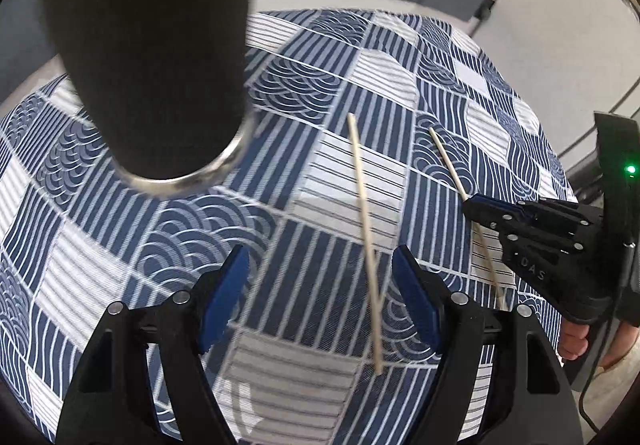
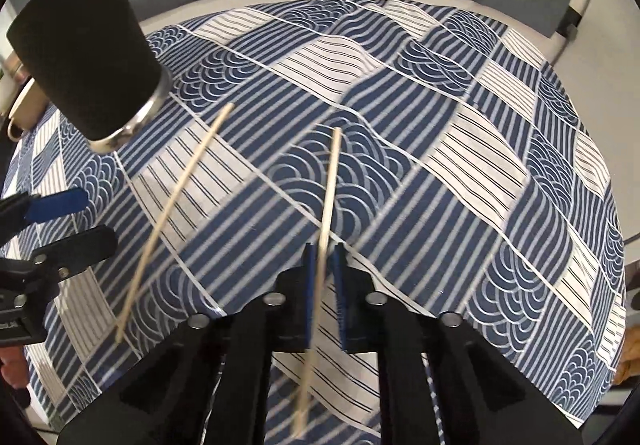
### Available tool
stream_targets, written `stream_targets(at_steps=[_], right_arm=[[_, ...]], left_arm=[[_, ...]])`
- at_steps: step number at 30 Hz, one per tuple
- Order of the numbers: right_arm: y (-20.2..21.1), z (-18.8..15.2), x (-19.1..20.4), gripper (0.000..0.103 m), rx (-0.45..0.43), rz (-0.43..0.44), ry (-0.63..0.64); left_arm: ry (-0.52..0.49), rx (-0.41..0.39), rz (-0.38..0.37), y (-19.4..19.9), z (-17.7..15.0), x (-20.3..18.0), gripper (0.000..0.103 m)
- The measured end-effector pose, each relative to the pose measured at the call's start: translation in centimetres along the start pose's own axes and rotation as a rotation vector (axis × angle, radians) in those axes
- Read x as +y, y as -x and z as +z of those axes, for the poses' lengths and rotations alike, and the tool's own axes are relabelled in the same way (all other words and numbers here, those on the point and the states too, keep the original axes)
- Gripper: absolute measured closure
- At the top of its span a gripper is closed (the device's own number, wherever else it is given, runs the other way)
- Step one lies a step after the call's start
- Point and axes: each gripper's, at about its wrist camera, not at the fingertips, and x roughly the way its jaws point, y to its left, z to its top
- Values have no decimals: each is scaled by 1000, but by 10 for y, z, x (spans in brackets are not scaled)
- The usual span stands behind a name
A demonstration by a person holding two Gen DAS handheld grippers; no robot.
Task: Organize utensils
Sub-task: 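Close the left tool on one stick while the right tool grasps the other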
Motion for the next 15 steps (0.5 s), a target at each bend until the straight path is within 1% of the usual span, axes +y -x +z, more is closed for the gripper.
stream_targets(at_steps=[4, 9, 10, 12, 14, 15], right_arm=[[3, -6, -11, 98, 4, -5, -8], [6, -10, -25, 98, 3, 13, -9], [7, -11, -27, 98, 5, 24, -7], [7, -10, -30, 99, 8, 44, 8], [7, -10, -29, 99, 7, 48, 33], [6, -9, -29, 99, 6, 49, 42]], left_arm=[[2, 41, 40, -14, 4, -10, 30], [-33, 88, 203, -28, 13, -29, 30], [-43, 91, 230, -29, 13, -30, 32], [-23, 89, 241, -27, 15, -30, 39], [24, 82, 261, -23, 16, -24, 54], [47, 78, 269, -21, 17, -21, 58]])
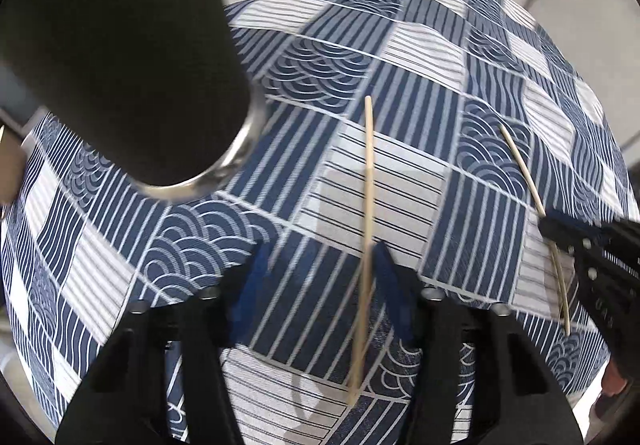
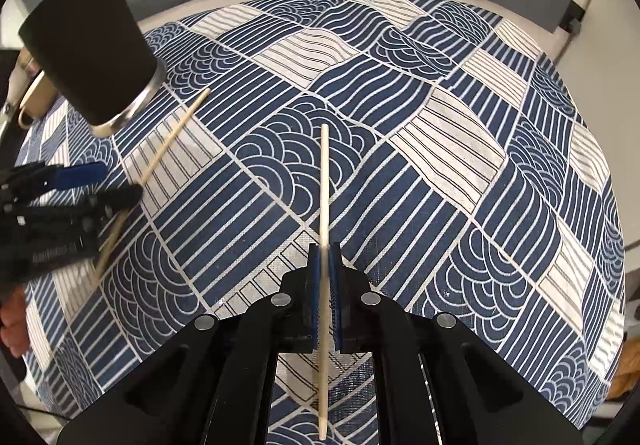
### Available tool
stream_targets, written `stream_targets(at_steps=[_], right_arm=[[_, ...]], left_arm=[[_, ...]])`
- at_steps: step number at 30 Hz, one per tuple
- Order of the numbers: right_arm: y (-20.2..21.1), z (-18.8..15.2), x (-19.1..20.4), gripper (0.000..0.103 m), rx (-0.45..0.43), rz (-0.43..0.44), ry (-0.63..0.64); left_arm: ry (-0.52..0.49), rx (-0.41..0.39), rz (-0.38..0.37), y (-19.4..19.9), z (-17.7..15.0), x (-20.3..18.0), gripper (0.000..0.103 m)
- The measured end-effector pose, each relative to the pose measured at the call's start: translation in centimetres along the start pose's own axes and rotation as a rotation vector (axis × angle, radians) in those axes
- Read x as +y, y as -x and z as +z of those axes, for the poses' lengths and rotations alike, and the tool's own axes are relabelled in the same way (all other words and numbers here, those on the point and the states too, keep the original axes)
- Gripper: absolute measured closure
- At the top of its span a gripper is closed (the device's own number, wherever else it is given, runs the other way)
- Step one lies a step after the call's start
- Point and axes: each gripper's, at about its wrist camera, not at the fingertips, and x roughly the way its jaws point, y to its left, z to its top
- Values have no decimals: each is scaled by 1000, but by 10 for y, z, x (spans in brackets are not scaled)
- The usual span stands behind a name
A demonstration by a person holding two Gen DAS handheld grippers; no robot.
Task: Organize utensils
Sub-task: 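Close the left tool on one stick while the right tool grasps the other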
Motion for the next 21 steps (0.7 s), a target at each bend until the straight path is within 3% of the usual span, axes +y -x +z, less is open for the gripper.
stream_targets(at_steps=[2, 4, 5, 12, 21], right_arm=[[1, 1, -1, 99, 4, 6, 2], [0, 2, -2, 98, 12, 12, 3], [0, 4, -2, 98, 20, 14, 9], [-4, 13, -2, 98, 70, 18, 38], [-4, 9, 1, 98, 39, -16, -12]], left_arm=[[18, -2, 1, 2, 0, 3, 71], [56, 7, -10, 3, -1, 11, 93], [77, 15, -22, 3, -2, 15, 97], [150, 43, -35, 14, -31, 42, 97], [194, 68, 48, 32, -75, 109, 98]])
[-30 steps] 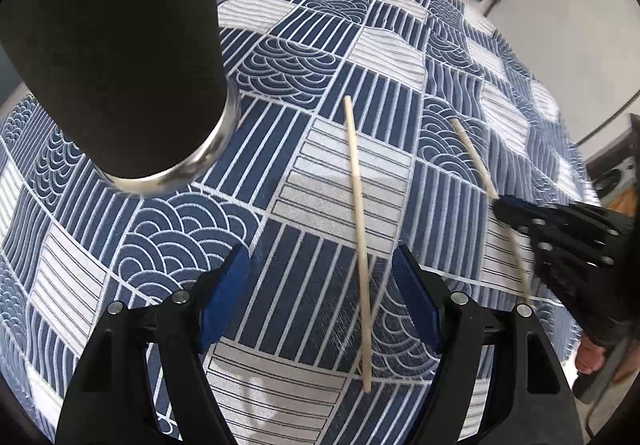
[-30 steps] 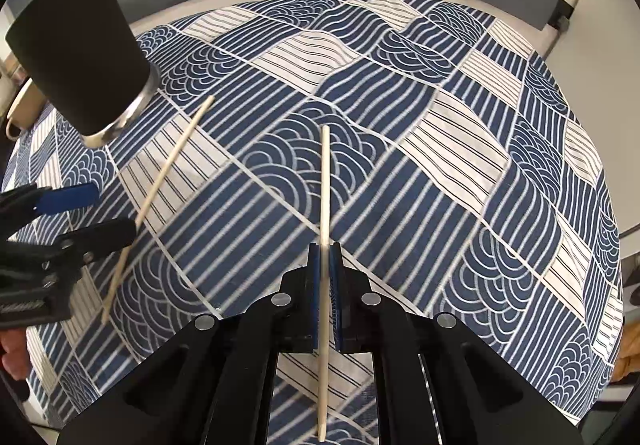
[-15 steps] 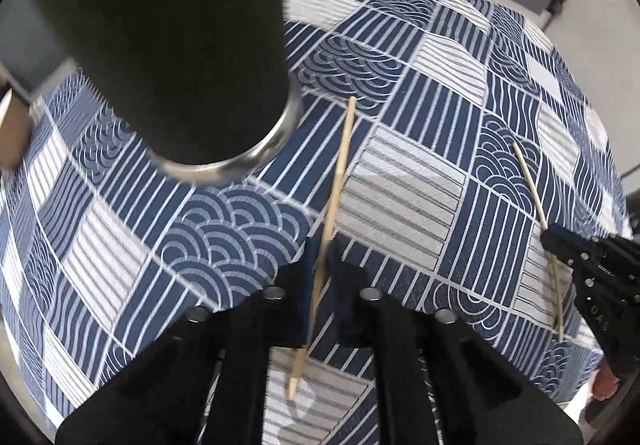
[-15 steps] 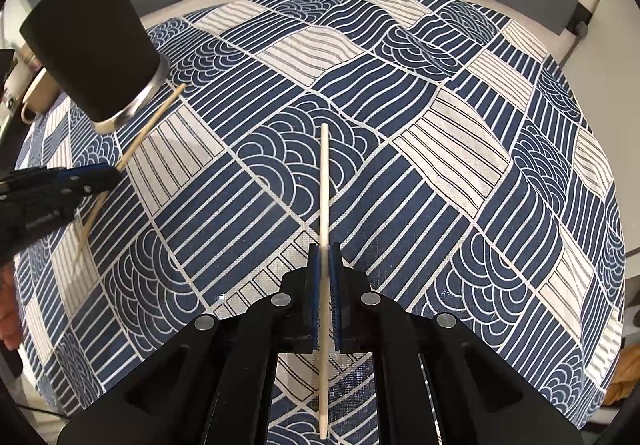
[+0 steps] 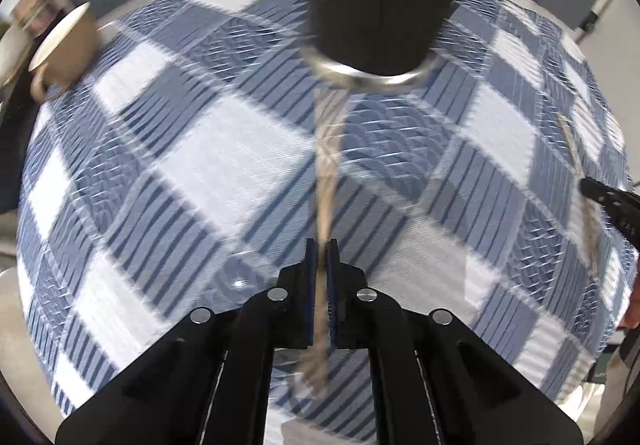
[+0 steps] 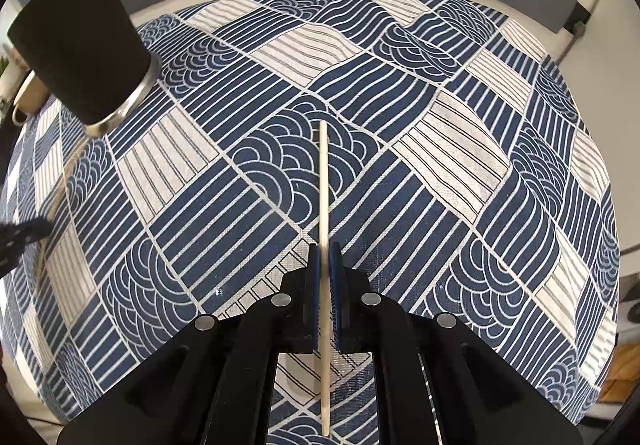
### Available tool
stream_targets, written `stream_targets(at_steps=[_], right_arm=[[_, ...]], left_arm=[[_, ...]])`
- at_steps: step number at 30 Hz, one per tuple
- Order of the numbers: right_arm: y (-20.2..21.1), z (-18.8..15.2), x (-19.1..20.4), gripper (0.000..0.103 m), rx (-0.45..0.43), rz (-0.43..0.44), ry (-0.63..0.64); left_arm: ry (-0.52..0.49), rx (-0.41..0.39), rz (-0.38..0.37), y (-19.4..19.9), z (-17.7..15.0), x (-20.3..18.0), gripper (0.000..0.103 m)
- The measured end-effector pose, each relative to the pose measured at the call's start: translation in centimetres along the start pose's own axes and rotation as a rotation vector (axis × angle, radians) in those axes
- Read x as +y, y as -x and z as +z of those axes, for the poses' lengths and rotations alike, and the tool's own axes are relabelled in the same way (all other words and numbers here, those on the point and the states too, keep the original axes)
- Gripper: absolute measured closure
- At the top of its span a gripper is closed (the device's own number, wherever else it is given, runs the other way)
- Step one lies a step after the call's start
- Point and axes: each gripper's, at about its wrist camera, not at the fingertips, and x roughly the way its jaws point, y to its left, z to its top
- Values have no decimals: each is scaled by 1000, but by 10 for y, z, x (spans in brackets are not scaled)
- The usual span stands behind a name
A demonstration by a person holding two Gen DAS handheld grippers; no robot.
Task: Organize utensils
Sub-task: 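Lift both held sticks upright and carry them over the black holder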
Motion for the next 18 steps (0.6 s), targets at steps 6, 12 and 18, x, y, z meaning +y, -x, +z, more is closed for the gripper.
stream_targets(at_steps=[6, 12, 18], right_arm=[[4, -3, -12, 98, -12, 163, -168], [30, 2, -9, 98, -91, 288, -273], [85, 27, 4, 98, -231, 362, -219]], left_arm=[[70, 7, 11, 15, -2, 54, 98], [93, -33, 62, 44, 11, 85, 98], [116, -122, 93, 78, 26, 94, 98]])
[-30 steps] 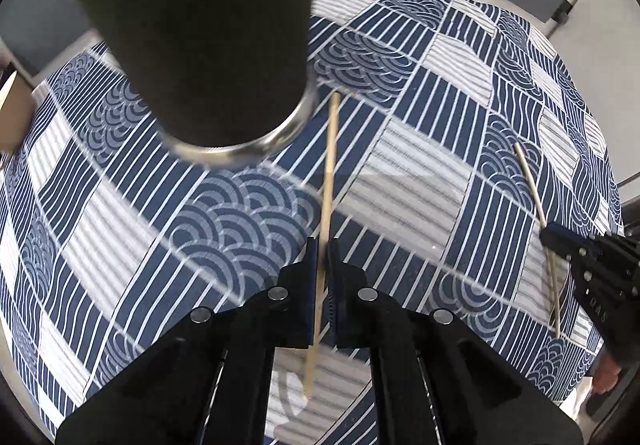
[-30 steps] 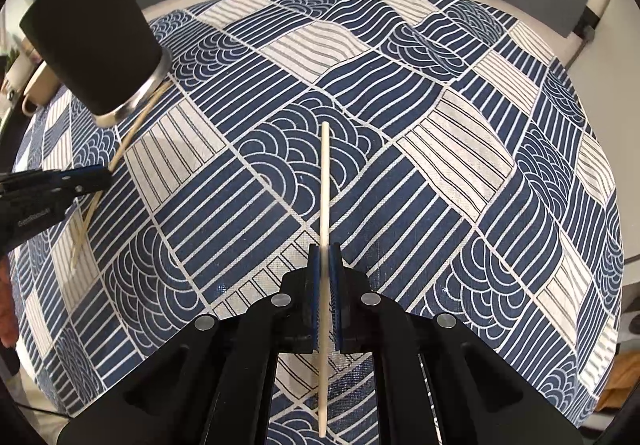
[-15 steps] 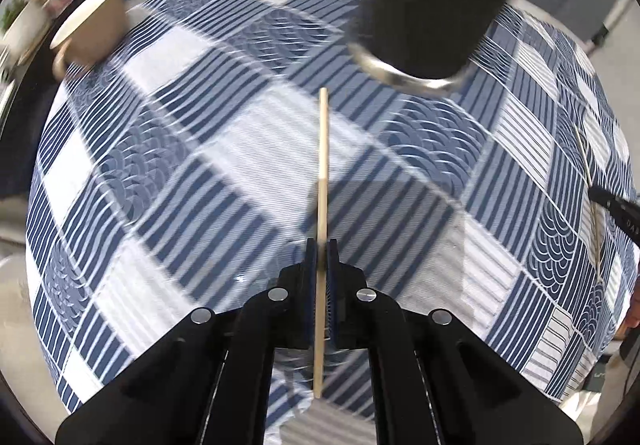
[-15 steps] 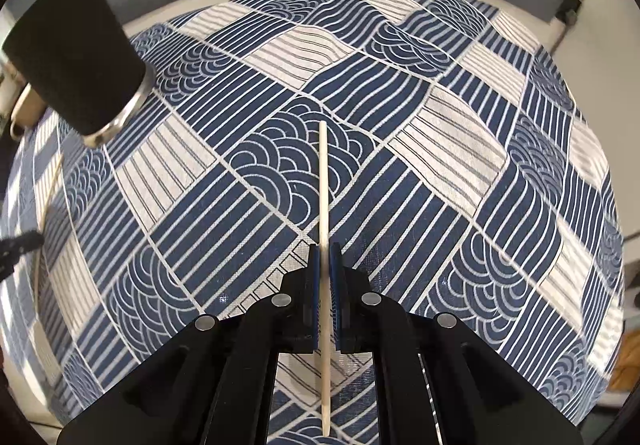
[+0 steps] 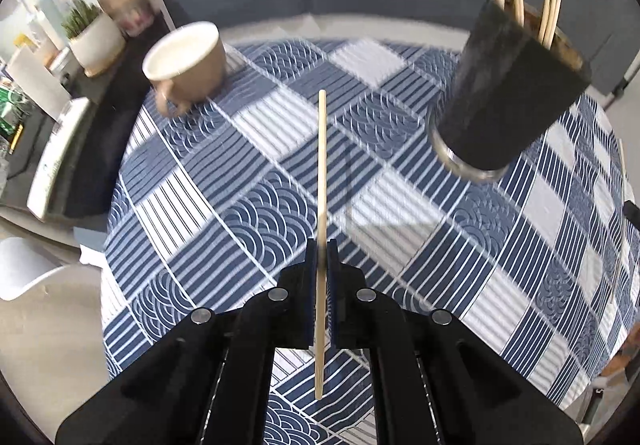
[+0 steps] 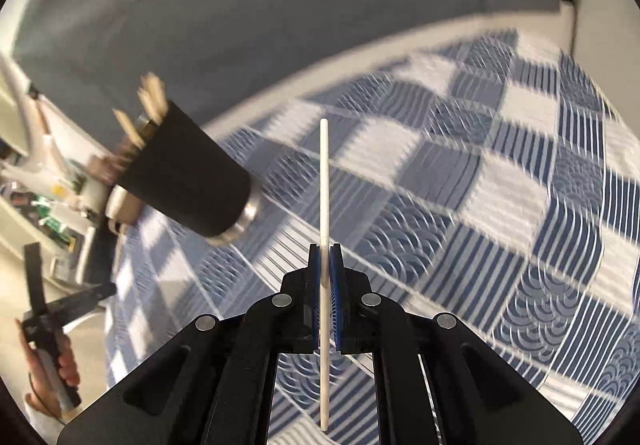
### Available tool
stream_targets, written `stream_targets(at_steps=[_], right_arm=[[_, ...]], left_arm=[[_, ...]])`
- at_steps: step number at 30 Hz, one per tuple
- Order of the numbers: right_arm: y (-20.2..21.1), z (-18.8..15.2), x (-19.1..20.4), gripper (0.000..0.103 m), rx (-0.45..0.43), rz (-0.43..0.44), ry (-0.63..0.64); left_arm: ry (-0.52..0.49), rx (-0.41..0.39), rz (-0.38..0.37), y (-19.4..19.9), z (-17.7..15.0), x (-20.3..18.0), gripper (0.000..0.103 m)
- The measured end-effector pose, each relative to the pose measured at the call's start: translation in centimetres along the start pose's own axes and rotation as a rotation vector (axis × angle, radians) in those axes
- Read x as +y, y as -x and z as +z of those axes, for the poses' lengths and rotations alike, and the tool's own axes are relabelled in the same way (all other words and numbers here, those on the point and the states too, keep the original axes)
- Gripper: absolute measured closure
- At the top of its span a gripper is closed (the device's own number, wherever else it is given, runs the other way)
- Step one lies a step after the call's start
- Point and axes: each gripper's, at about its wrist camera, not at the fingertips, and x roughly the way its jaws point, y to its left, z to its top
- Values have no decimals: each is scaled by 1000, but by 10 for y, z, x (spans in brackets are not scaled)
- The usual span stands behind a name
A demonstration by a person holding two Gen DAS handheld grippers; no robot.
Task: Organize utensils
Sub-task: 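Lift both held sticks upright and carry them over the black holder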
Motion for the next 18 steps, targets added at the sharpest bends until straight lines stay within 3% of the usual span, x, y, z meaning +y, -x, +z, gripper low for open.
stream_targets(at_steps=[3, 8, 16, 18], right_arm=[[16, 17, 9, 98, -42, 32, 38], [38, 47, 28, 98, -109, 89, 101], [56, 86, 64, 98, -163, 166, 188], [59, 96, 75, 98, -183, 188, 205]], left_arm=[[-36, -55, 54, 18, 7, -14, 98], [-49, -148, 57, 53, 24, -37, 98], [-37, -244, 18, 100, 58, -59, 98], [-23, -270, -25, 111, 68, -60, 98]])
